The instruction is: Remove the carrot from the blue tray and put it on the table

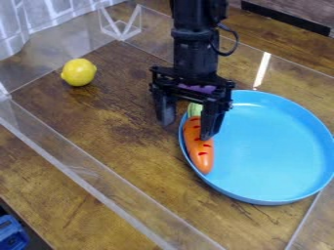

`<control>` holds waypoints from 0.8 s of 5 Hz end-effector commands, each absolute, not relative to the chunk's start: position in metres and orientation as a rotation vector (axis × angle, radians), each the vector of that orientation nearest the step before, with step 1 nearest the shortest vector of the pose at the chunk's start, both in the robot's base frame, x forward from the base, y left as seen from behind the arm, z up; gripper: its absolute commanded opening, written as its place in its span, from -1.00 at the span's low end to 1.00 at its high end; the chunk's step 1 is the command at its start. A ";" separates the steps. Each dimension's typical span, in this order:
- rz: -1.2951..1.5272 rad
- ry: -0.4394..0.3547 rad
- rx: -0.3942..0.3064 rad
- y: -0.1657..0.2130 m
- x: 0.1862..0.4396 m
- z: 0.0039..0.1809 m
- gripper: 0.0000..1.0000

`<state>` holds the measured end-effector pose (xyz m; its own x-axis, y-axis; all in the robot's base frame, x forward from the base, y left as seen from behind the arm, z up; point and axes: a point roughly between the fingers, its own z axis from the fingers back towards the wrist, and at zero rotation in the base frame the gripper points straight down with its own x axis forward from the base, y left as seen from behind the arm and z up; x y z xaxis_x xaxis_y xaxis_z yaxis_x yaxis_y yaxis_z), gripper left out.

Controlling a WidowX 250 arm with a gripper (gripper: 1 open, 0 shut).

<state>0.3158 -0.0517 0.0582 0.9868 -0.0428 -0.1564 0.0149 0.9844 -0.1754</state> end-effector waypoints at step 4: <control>-0.058 0.117 -0.225 -0.077 0.312 0.070 1.00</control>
<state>0.3066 -0.0727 0.0519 0.9829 -0.0596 -0.1745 0.0204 0.9757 -0.2181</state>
